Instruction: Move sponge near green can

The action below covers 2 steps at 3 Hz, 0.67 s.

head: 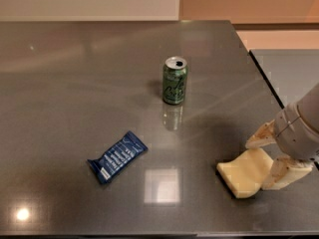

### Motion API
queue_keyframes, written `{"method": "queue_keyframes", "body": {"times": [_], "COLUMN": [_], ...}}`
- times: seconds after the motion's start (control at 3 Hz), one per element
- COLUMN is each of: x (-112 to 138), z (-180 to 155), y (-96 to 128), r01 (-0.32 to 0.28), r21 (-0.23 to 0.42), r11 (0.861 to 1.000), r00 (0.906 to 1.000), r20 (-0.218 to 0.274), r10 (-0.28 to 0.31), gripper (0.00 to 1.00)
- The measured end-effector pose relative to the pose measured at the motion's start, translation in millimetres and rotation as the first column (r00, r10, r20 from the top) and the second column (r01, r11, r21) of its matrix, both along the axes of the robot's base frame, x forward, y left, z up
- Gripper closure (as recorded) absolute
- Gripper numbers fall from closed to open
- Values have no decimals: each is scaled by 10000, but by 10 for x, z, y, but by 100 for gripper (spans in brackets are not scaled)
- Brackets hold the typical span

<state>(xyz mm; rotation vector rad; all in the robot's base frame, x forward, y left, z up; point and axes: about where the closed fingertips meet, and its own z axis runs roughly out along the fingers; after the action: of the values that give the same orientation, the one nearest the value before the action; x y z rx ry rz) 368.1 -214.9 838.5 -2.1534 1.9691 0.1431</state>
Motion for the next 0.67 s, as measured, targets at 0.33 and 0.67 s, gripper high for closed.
{"method": "queue_keyframes", "body": {"times": [0.33, 0.67], "x": [19, 130], "z": [16, 138], "y": [7, 29], "r01": [17, 201], "r21": [-76, -175], "r11": [10000, 9996], "r00": [10000, 9996], "r20": [-14, 185], "r10": [-17, -198], "gripper": [65, 87]}}
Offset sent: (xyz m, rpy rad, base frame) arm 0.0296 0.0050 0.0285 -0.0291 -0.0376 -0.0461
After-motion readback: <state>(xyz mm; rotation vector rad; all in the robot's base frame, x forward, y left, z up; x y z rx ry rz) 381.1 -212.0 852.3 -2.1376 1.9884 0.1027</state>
